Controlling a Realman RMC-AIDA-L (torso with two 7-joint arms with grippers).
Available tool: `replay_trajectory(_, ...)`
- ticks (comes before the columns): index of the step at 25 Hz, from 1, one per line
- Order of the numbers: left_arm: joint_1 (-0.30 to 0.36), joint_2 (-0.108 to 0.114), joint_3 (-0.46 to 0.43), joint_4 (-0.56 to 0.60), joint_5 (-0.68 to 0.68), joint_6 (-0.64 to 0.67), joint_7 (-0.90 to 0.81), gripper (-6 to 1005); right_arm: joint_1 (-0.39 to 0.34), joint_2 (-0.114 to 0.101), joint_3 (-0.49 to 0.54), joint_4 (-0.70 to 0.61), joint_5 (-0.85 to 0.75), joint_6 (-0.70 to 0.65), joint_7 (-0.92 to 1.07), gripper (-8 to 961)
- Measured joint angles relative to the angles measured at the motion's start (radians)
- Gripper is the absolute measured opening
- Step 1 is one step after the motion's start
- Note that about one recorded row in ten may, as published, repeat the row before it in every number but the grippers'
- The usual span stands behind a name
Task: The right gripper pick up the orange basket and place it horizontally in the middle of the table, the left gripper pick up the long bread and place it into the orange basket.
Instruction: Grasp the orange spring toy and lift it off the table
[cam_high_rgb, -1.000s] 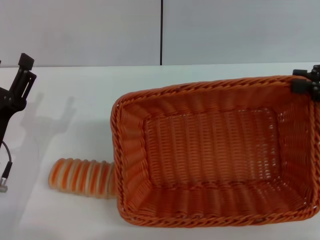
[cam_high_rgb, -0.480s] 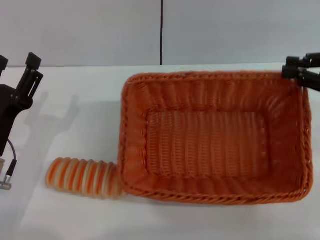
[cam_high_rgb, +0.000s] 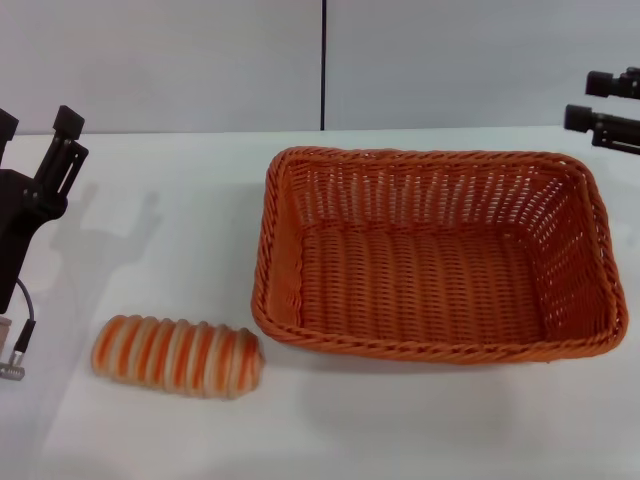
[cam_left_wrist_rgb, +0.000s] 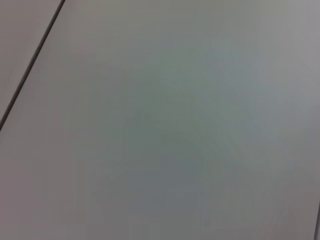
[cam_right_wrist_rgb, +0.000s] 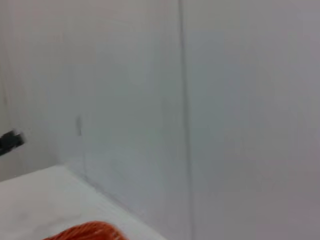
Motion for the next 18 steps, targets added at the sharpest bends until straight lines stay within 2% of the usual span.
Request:
replay_trajectory(2,0.001,0.000,0.002,0.003,0.000,0.001,0.000,854,-0.016,0.016,0.066,-0.001,0.001,-0.006,-0.022,536)
replay_trajectory(6,0.004,0.003,0.013,0.017,0.000,0.008,-0.009,854,-0.080,0.080,0.303,0.014,0.051,-0.011,-0.148,581)
replay_trajectory(8,0.011,0.008,0.067,0.136,0.000,0.043,-0.148,854,-0.121,0.115,0.402,0.028,0.109,-0.028,-0.198,604)
replay_trajectory(10,0.014,0.008,0.107,0.216,0.001,0.053,-0.250,854,-0.155,0.140,0.461,0.042,0.160,-0.060,-0.215,603)
replay_trajectory(11,0.014,0.008,0.107,0.216,0.001,0.053,-0.250,854,-0.171,0.148,0.485,0.051,0.187,-0.083,-0.217,603)
replay_trajectory(12,0.017,0.011,0.153,0.299,0.000,0.054,-0.336,854,-0.186,0.154,0.510,0.067,0.212,-0.105,-0.219,603)
replay_trajectory(13,0.028,0.017,0.238,0.412,0.001,0.051,-0.454,854,-0.199,0.158,0.531,0.083,0.232,-0.122,-0.220,602)
replay_trajectory(15,0.039,0.024,0.316,0.495,0.001,0.045,-0.538,854,-0.223,0.159,0.585,0.123,0.250,-0.142,-0.223,601)
replay_trajectory(18,0.065,0.055,0.478,0.637,0.038,0.024,-0.669,854,-0.248,0.157,0.684,0.172,0.253,-0.154,-0.232,600)
